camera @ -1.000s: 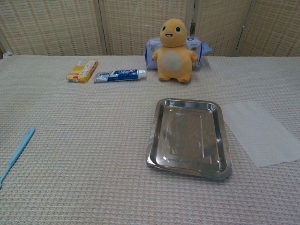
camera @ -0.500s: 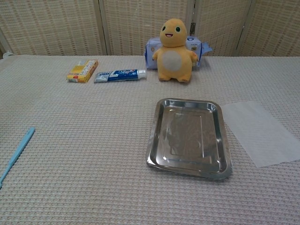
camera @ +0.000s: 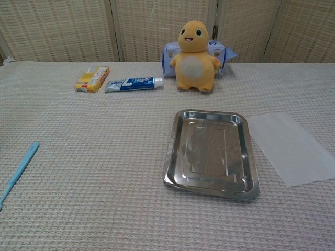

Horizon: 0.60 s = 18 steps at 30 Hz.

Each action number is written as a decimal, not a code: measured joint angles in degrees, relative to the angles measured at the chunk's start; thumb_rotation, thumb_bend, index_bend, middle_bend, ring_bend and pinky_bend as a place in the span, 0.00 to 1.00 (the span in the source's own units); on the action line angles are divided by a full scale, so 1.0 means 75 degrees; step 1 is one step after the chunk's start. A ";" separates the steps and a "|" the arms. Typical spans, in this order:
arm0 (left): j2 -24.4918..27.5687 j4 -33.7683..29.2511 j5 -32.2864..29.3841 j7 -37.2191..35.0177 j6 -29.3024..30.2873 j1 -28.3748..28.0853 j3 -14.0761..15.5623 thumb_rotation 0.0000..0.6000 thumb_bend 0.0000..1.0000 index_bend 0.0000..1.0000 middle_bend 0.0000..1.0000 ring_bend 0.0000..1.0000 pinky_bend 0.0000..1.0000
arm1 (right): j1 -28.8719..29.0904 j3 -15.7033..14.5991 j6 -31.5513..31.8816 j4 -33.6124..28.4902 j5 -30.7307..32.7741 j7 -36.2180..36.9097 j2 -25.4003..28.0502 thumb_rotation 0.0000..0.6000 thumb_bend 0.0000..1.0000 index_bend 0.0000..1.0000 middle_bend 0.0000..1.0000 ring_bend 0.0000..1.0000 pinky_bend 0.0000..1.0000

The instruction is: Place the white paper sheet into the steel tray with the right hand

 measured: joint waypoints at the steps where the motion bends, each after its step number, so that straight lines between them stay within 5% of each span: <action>1: 0.0007 -0.0019 -0.0032 0.0036 -0.0030 0.0001 -0.0001 1.00 0.34 0.00 0.00 0.00 0.00 | -0.0006 -0.0040 -0.0002 0.0204 -0.0033 0.0010 -0.0167 1.00 0.40 0.34 0.05 0.00 0.00; 18: 0.0256 -0.0259 -0.0091 -0.0075 0.0042 0.0103 0.0020 1.00 0.34 0.01 0.00 0.00 0.00 | 0.0082 -0.0177 0.0953 0.2501 -0.0795 -0.1372 -0.2090 1.00 0.41 0.33 0.07 0.02 0.00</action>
